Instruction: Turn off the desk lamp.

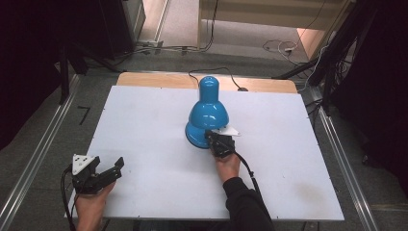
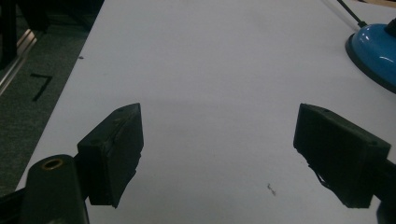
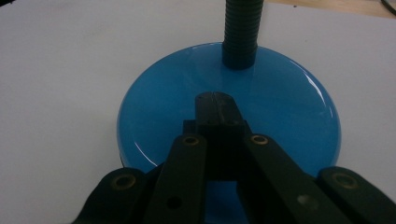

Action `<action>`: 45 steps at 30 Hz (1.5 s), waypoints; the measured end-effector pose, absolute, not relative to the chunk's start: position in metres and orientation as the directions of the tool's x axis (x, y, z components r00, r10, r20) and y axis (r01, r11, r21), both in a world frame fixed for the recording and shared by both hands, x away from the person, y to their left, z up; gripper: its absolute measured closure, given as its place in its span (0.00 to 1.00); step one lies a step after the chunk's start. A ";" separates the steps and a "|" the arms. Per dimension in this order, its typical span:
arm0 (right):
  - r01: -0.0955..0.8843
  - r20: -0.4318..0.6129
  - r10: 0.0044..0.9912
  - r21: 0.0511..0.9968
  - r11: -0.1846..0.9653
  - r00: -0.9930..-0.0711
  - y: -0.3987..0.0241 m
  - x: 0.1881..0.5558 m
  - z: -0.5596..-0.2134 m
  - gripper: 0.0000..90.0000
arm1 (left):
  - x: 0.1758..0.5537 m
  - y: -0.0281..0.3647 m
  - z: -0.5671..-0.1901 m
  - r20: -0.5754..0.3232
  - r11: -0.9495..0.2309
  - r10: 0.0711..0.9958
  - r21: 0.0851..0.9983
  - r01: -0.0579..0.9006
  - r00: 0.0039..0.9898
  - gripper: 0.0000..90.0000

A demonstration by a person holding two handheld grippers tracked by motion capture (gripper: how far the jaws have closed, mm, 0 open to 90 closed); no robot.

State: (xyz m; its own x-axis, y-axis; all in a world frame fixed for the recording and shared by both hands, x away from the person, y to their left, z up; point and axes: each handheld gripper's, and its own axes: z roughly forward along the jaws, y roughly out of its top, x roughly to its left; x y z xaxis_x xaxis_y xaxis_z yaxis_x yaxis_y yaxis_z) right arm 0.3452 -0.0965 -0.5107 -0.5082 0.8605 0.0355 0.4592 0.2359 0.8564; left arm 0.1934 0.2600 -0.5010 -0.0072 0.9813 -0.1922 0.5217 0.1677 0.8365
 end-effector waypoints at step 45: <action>0.499 0.076 0.853 0.837 0.227 -0.516 -0.131 0.345 -0.503 0.24 | 0.191 0.261 -0.500 -0.198 0.175 0.980 0.841 0.512 -0.010 0.19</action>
